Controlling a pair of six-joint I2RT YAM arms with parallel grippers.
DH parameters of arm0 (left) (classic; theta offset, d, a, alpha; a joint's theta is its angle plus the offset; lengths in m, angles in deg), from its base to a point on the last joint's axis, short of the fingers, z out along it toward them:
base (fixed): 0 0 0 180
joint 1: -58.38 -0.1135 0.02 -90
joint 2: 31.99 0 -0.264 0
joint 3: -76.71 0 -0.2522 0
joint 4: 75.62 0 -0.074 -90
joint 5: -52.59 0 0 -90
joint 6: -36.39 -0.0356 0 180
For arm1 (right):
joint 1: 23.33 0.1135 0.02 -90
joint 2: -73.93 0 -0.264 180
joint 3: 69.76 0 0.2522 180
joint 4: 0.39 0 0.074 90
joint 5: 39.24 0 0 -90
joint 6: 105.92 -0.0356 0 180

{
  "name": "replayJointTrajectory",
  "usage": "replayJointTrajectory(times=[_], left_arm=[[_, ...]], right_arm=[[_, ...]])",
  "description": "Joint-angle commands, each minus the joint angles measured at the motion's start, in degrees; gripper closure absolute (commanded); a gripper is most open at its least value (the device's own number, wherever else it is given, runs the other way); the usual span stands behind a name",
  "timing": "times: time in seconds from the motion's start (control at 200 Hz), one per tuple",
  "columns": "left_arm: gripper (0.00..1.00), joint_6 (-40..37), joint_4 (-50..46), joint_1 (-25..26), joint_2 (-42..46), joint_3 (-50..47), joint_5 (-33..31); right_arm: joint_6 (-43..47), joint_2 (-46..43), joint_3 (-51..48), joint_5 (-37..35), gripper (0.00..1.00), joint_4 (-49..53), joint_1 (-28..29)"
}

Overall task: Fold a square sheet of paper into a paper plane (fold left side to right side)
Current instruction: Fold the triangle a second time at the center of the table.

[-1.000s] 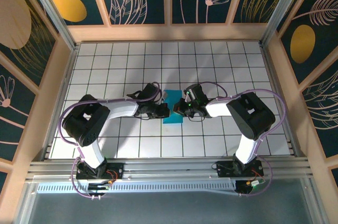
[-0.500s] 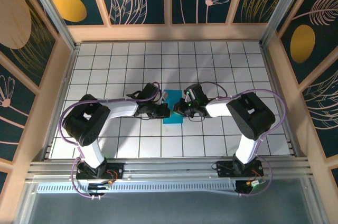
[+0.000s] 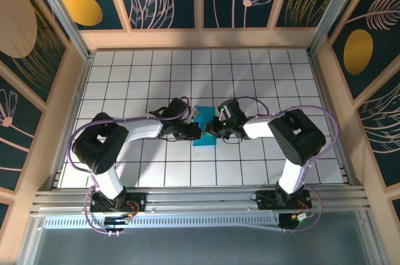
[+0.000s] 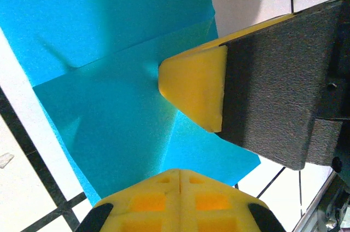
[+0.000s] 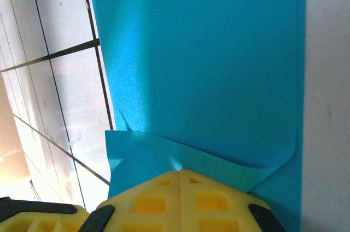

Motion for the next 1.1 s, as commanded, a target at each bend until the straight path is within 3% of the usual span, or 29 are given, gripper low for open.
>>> replayJointTrajectory(times=[0.0, 1.096], left_arm=[[1.00, -1.73, -1.66, -0.09, -1.25, -0.14, 0.97], [1.00, -2.00, -1.74, 0.25, 0.32, -2.94, 3.87]], right_arm=[[1.63, 2.45, -1.06, -2.84, 1.00, 7.18, 0.83], [1.87, 3.35, -0.35, -2.75, 1.00, 8.01, 0.93]])
